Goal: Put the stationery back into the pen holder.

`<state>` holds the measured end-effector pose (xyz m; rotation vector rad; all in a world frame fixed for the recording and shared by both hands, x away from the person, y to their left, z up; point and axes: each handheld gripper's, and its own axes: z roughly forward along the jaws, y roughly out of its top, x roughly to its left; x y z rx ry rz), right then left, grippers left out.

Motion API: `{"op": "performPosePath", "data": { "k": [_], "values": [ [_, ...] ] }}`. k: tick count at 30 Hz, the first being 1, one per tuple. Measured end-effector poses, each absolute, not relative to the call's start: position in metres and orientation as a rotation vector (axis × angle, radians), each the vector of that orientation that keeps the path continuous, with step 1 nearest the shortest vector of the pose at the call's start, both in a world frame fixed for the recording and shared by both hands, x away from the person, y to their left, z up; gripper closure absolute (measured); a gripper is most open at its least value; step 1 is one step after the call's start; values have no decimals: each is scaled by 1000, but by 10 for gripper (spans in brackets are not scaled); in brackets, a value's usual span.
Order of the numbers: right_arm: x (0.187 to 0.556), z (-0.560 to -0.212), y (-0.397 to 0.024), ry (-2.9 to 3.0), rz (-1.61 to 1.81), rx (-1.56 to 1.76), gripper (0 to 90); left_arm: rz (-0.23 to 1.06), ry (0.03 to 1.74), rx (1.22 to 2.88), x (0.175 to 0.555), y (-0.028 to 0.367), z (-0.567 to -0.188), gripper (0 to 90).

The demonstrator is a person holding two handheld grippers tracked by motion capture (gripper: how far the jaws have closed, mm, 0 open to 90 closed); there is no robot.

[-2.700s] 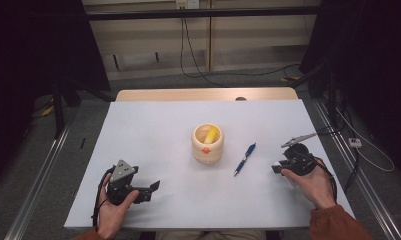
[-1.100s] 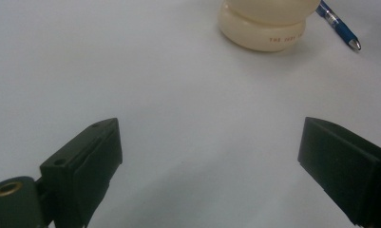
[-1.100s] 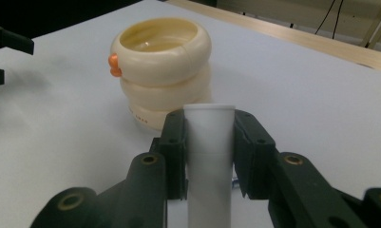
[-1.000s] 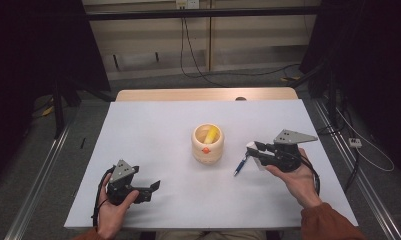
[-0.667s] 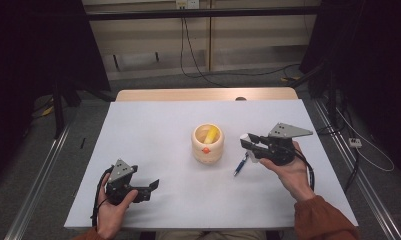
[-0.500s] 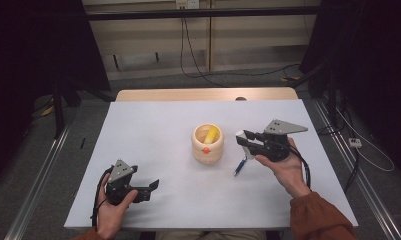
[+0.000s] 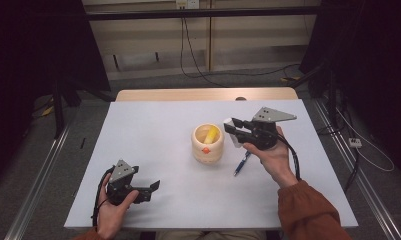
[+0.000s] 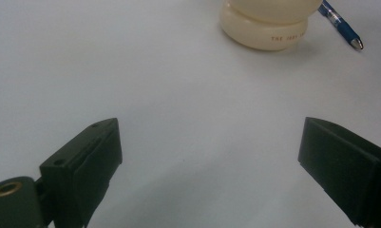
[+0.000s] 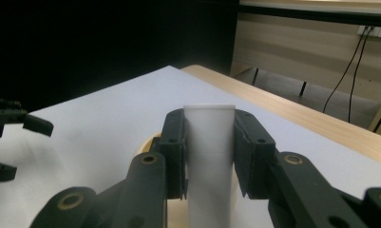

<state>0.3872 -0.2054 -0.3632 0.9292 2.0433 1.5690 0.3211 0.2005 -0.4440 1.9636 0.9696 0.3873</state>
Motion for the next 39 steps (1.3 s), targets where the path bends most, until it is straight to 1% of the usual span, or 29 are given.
{"op": "performPosePath", "data": {
  "k": [13, 22, 31, 39],
  "values": [
    [403, -353, -185, 2000, 1647, 907, 681, 383, 981, 1962, 322, 202, -444, 73],
    [417, -353, -166, 2002, 1669, 881, 680, 386, 972, 1966, 321, 202, -444, 73],
    [432, -365, -155, 1990, 1699, 923, 680, 387, 970, 1962, 321, 202, -444, 73],
    [433, -378, -153, 2007, 1700, 942, 680, 384, 968, 1963, 321, 202, -443, 73]
  ]
}}
